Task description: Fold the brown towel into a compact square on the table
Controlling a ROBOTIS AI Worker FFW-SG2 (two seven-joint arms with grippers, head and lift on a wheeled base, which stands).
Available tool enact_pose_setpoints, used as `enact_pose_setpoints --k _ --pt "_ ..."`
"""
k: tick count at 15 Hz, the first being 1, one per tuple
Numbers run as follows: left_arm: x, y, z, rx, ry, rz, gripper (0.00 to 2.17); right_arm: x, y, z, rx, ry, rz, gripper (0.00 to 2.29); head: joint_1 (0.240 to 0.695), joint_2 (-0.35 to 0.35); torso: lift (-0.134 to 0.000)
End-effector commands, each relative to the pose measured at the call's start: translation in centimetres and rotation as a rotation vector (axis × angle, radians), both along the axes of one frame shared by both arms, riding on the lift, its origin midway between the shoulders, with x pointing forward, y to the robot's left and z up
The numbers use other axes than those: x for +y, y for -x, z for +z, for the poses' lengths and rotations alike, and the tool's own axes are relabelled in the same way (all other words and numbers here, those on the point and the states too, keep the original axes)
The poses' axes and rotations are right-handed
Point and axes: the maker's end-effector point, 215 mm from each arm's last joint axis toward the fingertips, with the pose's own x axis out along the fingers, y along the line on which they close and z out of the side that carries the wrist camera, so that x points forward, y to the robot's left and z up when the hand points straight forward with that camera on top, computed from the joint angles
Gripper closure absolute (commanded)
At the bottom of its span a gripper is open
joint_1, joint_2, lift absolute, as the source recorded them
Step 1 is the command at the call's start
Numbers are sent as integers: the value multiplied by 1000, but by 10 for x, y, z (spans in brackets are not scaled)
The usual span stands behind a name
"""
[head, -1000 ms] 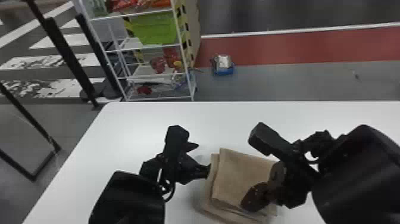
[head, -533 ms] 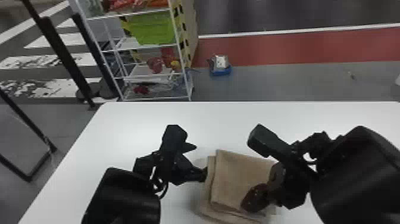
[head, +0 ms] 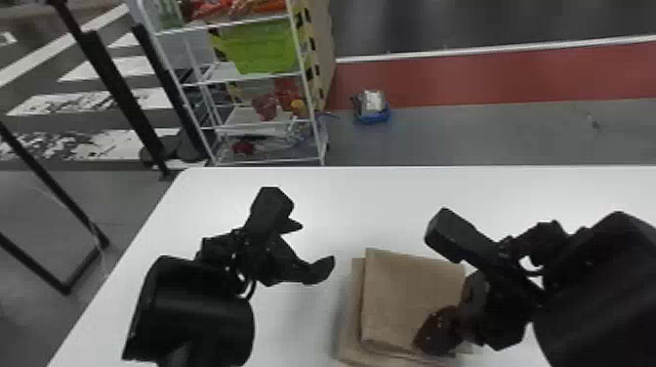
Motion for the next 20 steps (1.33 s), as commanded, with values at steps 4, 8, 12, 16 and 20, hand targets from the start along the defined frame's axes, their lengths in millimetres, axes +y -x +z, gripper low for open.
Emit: enact_pose_setpoints --k 4,8,12,16,20 --pt "39 -3 3 -2 -13 87 120 6 6 6 9 -28 3 1652 695 292 -124" --pt "74 2 16 -30 23 190 120 14 -20 56 22 -202 -95 1652 695 340 -124" --pt "71 19 21 -49 46 190 120 -9 -65 62 -58 -218 -152 1652 695 350 -124" --pt "62 25 18 -45 70 176 124 -42 -92 37 -89 -164 -171 1652 695 308 -124" --pt "61 30 14 -40 76 174 130 -46 -90 15 -90 -121 -141 1652 695 270 -124"
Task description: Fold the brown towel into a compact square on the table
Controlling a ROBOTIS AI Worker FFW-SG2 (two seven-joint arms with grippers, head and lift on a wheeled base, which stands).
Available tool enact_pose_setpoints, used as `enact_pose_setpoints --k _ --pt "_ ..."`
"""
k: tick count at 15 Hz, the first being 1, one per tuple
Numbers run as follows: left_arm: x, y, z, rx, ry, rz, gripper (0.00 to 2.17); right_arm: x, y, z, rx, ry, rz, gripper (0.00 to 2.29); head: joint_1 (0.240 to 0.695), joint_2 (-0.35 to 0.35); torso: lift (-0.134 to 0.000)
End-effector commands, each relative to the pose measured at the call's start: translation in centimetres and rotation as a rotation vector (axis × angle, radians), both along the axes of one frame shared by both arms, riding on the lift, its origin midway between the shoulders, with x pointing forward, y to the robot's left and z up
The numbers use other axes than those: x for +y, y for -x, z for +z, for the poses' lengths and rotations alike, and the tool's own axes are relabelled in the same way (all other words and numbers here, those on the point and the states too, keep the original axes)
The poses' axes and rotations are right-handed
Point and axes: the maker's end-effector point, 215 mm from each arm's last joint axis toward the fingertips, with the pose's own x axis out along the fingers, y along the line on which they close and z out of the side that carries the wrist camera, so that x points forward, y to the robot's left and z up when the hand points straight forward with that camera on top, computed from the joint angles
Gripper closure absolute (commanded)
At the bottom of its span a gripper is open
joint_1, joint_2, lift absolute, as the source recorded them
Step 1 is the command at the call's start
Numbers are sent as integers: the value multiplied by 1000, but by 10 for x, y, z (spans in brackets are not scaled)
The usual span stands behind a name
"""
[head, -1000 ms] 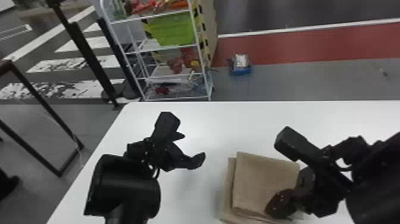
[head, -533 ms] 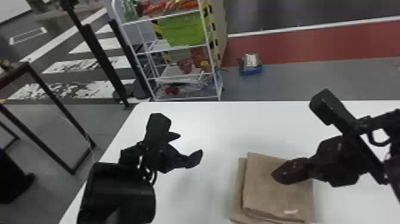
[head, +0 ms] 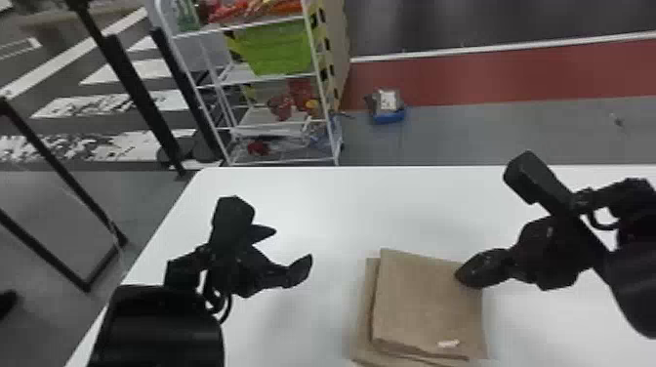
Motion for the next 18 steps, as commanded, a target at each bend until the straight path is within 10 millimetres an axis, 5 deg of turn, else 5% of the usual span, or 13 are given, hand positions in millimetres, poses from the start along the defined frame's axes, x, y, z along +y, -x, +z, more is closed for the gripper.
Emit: enact_pose_setpoints --k 1,13,18 --pt "0 4 0 -4 7 1 130 1 6 -14 8 20 35 1652 695 269 -124" --pt "5 8 -3 -4 13 18 130 4 6 -33 -1 51 83 1652 695 279 -124" --pt "32 10 13 -64 161 100 124 30 -11 33 6 -205 3 1649 695 294 -124"
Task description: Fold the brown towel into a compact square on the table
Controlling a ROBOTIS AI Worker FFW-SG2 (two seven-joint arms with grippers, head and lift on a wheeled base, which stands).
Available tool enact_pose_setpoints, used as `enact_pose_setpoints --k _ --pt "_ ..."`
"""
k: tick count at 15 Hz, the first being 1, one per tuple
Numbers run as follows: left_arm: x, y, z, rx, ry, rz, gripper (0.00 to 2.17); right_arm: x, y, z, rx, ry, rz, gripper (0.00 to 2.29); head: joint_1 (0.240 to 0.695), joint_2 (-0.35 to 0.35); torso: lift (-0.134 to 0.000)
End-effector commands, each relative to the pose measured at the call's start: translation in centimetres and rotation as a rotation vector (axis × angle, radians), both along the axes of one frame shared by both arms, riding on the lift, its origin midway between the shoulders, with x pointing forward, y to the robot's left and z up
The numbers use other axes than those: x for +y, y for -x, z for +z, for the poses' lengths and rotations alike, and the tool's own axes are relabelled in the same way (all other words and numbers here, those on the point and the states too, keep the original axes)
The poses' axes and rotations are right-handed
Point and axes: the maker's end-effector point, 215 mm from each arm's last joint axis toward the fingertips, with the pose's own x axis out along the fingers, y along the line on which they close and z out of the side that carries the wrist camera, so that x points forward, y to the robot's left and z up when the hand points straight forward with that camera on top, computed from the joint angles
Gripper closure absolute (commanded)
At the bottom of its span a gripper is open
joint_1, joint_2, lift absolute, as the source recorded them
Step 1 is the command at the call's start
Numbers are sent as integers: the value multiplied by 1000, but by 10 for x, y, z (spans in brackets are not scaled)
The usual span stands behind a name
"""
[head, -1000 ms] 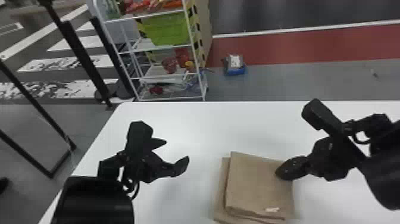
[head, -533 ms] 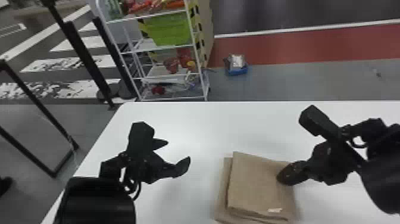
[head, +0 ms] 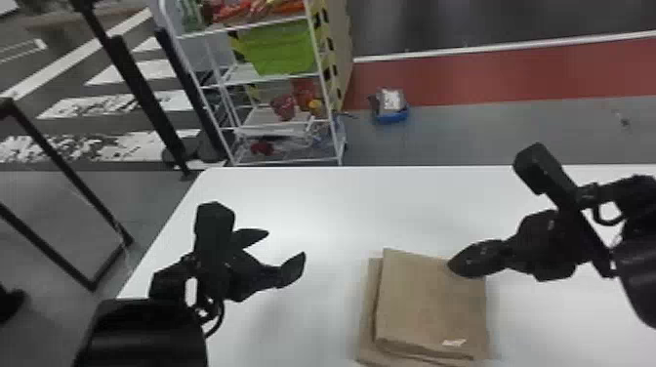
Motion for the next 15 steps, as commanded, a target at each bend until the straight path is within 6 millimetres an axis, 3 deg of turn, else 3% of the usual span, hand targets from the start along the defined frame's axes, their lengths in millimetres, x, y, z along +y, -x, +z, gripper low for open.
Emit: enact_pose_setpoints --k 1,5,7,9,11,12,13,14,15 --pt "16 3 9 -36 81 53 124 20 3 20 12 -97 16 1649 695 314 -124" --pt "43 15 12 -73 141 136 120 70 21 -2 47 -113 121 1649 695 350 -124" --pt "47 19 18 -108 146 139 120 87 22 -12 53 -115 159 1649 695 350 -124" --pt "50 25 22 -135 183 148 120 92 21 -22 52 -86 184 1649 695 350 -124" --pt "57 28 26 -153 209 165 120 87 18 -20 64 -120 157 1639 695 350 -124" --pt "62 30 32 -182 216 175 120 84 18 -1 52 -193 128 1474 695 350 -124" --pt "66 31 41 -224 218 189 120 79 19 17 44 -252 96 1129 695 350 -124" --pt "69 33 49 -267 205 198 117 65 17 30 31 -294 48 559 695 350 -124" --pt "70 35 52 -287 212 203 117 48 2 33 -31 -286 -58 201 695 350 -124"
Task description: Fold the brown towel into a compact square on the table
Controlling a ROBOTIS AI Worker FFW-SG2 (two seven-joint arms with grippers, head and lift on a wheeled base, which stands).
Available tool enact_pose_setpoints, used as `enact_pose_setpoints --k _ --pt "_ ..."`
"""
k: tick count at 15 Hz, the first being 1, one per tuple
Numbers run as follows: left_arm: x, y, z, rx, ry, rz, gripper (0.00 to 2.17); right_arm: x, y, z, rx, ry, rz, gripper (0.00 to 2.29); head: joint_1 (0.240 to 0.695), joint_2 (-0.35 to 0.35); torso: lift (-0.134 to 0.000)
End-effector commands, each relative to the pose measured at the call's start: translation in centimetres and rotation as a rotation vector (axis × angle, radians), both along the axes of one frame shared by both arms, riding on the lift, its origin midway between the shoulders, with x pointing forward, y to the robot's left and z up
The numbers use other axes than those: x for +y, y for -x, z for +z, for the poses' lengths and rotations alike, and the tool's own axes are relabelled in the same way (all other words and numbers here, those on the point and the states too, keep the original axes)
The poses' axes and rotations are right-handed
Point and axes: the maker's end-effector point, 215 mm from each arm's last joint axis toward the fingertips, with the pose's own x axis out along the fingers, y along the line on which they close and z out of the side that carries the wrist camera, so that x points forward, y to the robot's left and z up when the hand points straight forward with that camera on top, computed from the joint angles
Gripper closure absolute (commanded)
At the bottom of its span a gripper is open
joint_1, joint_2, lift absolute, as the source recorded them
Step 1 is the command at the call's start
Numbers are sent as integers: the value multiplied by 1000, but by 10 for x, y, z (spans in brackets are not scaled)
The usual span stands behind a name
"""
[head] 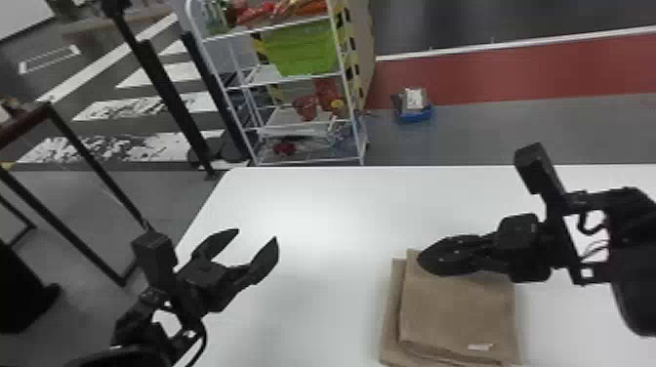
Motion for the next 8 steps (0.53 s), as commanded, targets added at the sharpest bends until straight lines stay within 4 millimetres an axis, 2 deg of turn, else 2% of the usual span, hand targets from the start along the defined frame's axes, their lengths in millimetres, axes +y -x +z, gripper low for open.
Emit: enact_pose_setpoints --k 1,4,5,6,7,8 --pt "-2 8 12 -68 10 1 117 -39 -16 13 -71 -27 -208 103 695 350 -124" --pt "-12 17 16 -144 -5 18 120 -110 -36 27 -249 -76 -539 76 695 350 -124" --pt "-9 20 21 -183 -23 39 124 -132 -33 26 -250 -97 -590 80 695 350 -124" --pt "-11 22 24 -210 -34 52 124 -146 -28 26 -277 -100 -621 80 695 350 -124" --pt "-21 27 27 -248 -47 69 124 -162 -23 32 -342 -119 -671 76 695 350 -124" --pt "-33 32 27 -273 -58 73 124 -177 -23 39 -400 -133 -725 76 695 319 -124"
